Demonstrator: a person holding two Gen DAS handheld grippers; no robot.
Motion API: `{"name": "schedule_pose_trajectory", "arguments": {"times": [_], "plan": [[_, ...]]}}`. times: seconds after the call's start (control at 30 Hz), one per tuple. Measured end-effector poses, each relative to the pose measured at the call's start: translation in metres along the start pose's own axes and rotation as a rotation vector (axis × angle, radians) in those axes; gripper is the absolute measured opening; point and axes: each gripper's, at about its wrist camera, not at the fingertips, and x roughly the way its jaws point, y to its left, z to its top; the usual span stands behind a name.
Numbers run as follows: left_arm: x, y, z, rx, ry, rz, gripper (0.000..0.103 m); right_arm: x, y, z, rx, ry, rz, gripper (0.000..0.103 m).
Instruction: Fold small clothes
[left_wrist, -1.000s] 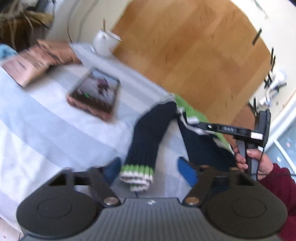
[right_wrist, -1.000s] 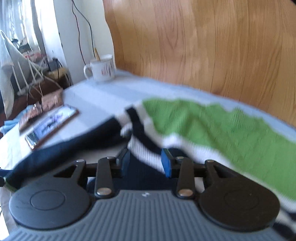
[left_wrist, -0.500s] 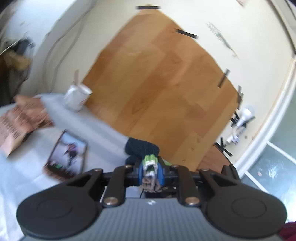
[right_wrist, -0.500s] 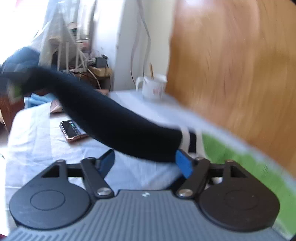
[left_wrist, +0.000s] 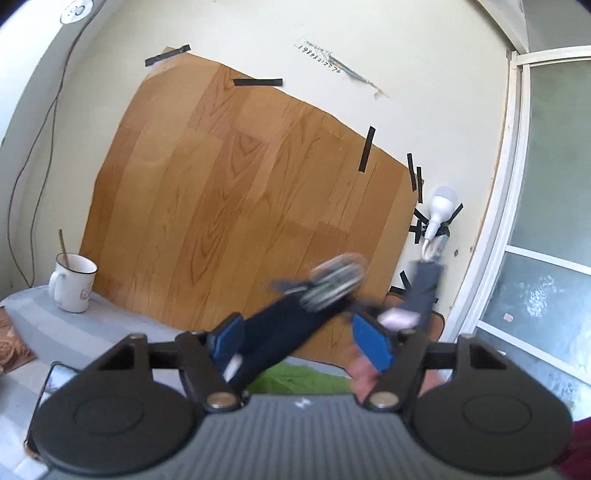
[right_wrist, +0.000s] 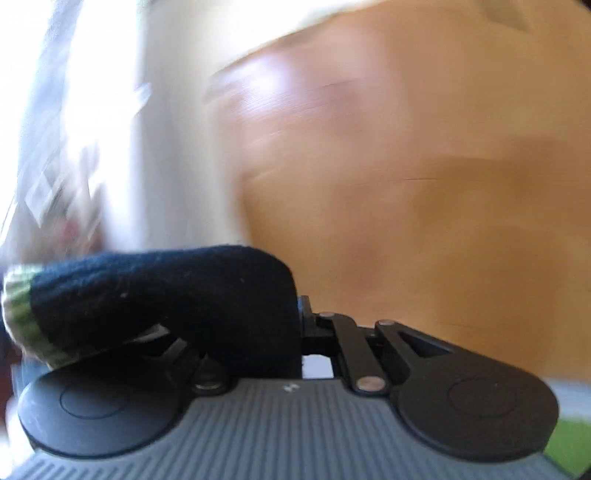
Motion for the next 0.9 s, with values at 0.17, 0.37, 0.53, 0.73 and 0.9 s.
{"name": "schedule_pose_trajectory", "arguments": {"times": [0.17,0.37,0.53,0.73,0.9], "plan": [[0.070,0.020,-0.010,-0.063,0.115,0.012,0.067,-0.051,-0.132,-0.001,0.305,-0.012,-0.212,0.014],[0.197,0.042,-0.045,-0.096,0.367,0.071,0.067,-0.052,-0.200,-0.056,0.524,0.137,-0.234,0.015],[0.287,0.060,-0.071,-0.168,0.547,0.059,0.064,-0.032,-0.214,-0.079,0.613,0.190,-0.178,0.017],[0.296,0.075,-0.057,-0.177,0.460,0.117,0.010,-0.042,-0.219,-0.076,0.628,0.157,-0.100,0.017],[0.280,0.101,-0.062,-0.219,0.434,0.182,0.017,-0.020,-0.213,-0.075,0.521,0.153,-0.125,0.031]]}}
